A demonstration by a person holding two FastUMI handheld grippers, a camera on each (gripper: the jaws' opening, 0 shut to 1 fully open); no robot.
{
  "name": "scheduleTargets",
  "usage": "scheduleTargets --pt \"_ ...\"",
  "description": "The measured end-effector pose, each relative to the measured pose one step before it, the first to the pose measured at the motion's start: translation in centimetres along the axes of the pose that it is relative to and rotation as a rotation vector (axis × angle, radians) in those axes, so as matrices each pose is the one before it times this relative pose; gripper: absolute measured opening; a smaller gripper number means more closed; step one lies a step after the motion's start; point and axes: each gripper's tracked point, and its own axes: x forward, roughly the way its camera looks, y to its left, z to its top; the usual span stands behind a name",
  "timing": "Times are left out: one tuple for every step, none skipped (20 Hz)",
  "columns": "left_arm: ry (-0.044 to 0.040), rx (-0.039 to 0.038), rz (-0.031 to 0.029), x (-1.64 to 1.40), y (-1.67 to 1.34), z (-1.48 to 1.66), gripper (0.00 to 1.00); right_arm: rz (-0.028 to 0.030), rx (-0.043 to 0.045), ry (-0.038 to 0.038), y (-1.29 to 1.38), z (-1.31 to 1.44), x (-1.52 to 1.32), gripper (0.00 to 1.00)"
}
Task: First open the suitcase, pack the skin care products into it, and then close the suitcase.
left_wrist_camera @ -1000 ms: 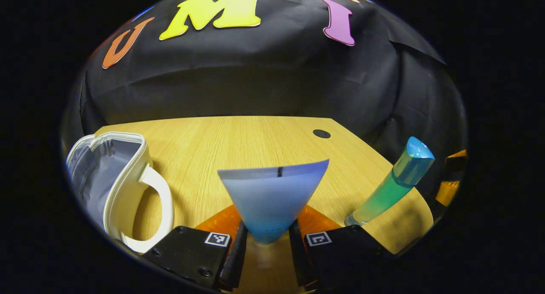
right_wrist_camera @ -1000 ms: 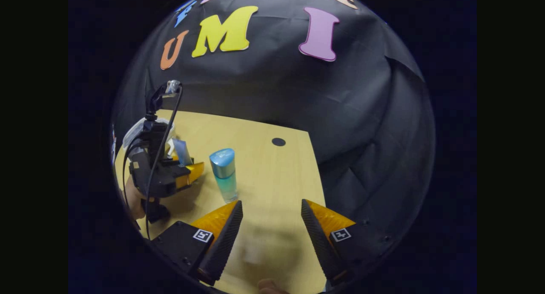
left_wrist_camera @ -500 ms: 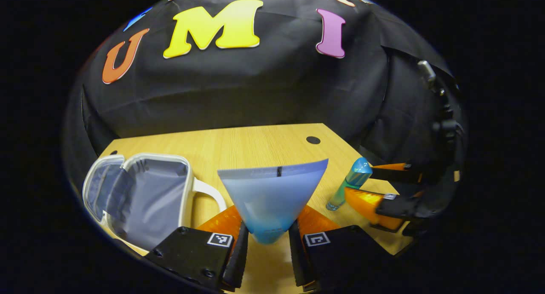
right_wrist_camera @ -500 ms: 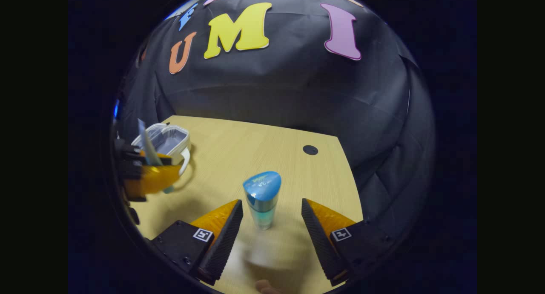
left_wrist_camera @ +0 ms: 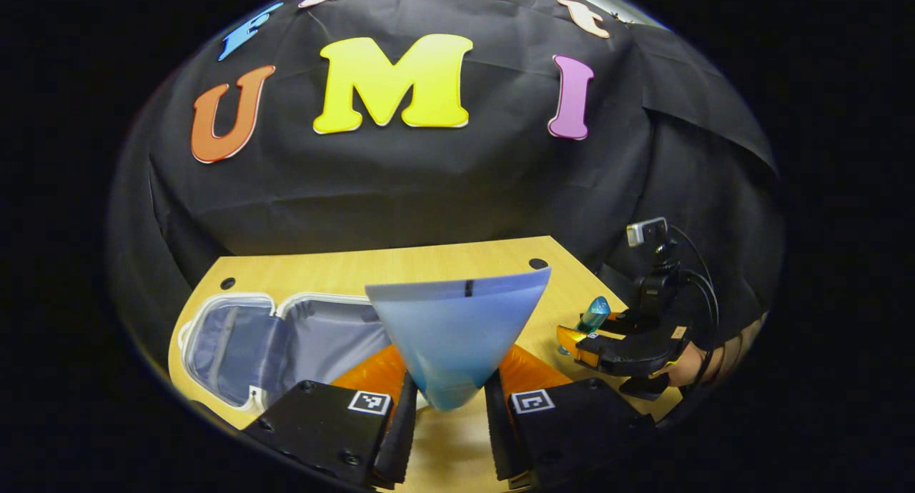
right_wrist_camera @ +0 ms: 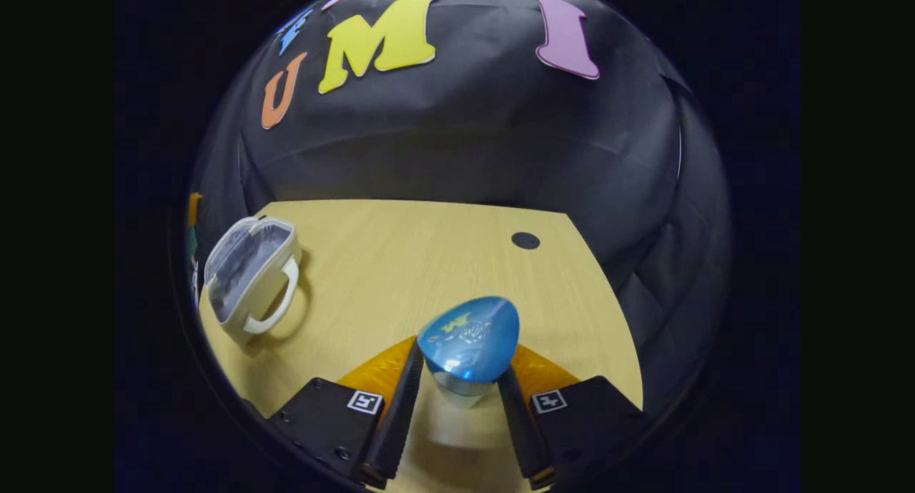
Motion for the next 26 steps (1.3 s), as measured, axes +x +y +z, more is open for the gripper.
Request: scheduleTargets --pt "-0.00569 -0.0028 0.00718 -0.6 0.867 0.424 0.47 -0.01243 0.00618 0.001 0.095 0.139 -0.4 0.51" --pt "0.00299 -0.00114 0.00158 -0.541 0.974 0.169 0.47 0.00586 0.00375 0.01392 0.422 -0.385 0.06 0.44" --pt "0.0013 0.00155 0.00464 -0.433 0.838 0.15 0.47 -0.00734 -0.00016 0.00446 0.158 -0.143 -0.289 0.43" --pt "-0.00372 0.00851 0.00341 -0.363 1.139 0.144 0.47 -0.01882 -0.00545 0.00681 -0.097 -0.317 -0.443 0.43" --pt "0.00469 0.01013 0.00048 0.145 1.232 -0.208 0.47 -0.00789 -0.00066 0.00162 0.183 -0.095 -0.69 0.41" --pt "0.00346 0.00293 0.00384 0.022 1.388 -0.603 0.47 0.00173 0.00857 -0.00326 0.336 0.06 -0.813 0.37" --pt "0.00618 -0.01089 0.00159 -0.023 1.371 -1.022 0.47 0.00713 0.01597 -0.00233 0.434 0.197 -1.039 0.36" --pt "0.01518 -0.0166 0.00283 0.533 1.48 -0.948 0.47 0.00301 0.01087 0.00011 0.708 0.182 -1.102 0.39" --pt "0.01921 -0.00782 0.01353 0.543 1.607 -0.951 0.47 0.00179 0.00252 0.0029 0.742 0.352 -1.318 0.38" --pt "0.02199 0.0001 0.01982 0.774 1.63 -1.001 0.47 0.00985 0.02504 -0.00378 0.871 0.556 -1.768 0.38" --pt "0.03408 0.00288 0.02088 0.81 1.373 -1.26 0.47 0.01019 0.02969 -0.0034 0.984 0.486 -1.122 0.38" --pt "0.03495 0.00409 0.01417 1.003 1.291 -1.254 0.47 0.0078 0.03749 -0.01017 1.055 0.707 -1.492 0.38" --pt "0.03422 -0.00433 -0.00376 1.322 0.789 -1.157 0.47 0.00385 0.01987 -0.00282 1.009 0.53 -1.076 0.38" --pt "0.01754 -0.01118 -0.00471 1.229 0.568 -0.93 0.47 -0.00103 0.01931 -0.00922 1.148 0.639 -1.197 0.38" --pt "0.03339 -0.01176 -0.0083 1.073 0.091 -1.201 0.47 0.00473 0.01018 -0.00781 1.109 0.66 -1.082 0.36" --pt "0.03118 -0.00868 -0.00293 0.688 0.07 -0.876 0.47 0.00522 0.00347 -0.0065 1.179 0.562 -0.705 0.36" --pt "0.03523 -0.00275 -0.00735 0.973 -0.133 -0.946 0.47 0.00566 -0.00747 -0.0009 1.101 0.551 -0.82 0.38" --pt "0.03937 0.00393 0.00813 0.673 0.116 -1.193 0.47 0.00307 -0.00899 -0.00242 0.946 0.46 -0.686 0.38" --pt "0.03222 -0.00251 0.00524 0.749 0.19 -1.233 0.47 0.00507 -0.00462 -0.00352 0.95 0.547 -0.642 0.38" --pt "0.02944 -0.01008 0.00057 0.494 -0.006 -0.745 0.48 0.00659 -0.00421 -0.00092 0.771 0.054 -0.489 0.38" --pt "0.01528 -0.00718 -0.0066 0.389 -0.297 -0.633 0.48 0.00686 -0.00904 -0.00178 0.819 0.234 -0.388 0.38" --pt "0.0162 -0.00037 0.00466 0.253 -0.188 -0.467 0.48 0.00533 -0.01535 -0.00158 0.637 0.273 -0.323 0.38" --pt "0.01346 0.00543 0.00093 0.429 0.069 -0.441 0.47 0.00246 -0.02129 -0.00023 0.676 0.126 -0.225 0.38" --pt "0.01171 -0.00238 -0.00456 0.461 -0.005 -0.216 0.47 0.00409 -0.01313 0.00226 0.601 -0.03 -0.08 0.38" --pt "0.01717 -0.01804 -0.00158 0.775 0.036 -0.325 0.47 0.00364 -0.00686 0.00579 0.564 -0.094 -0.06 0.38" --pt "-0.00334 0.00223 0.0093 0.148 0.251 0.217 0.47 0.00106 0.00543 0.00806 0.42 -0.23 -0.084 0.38"
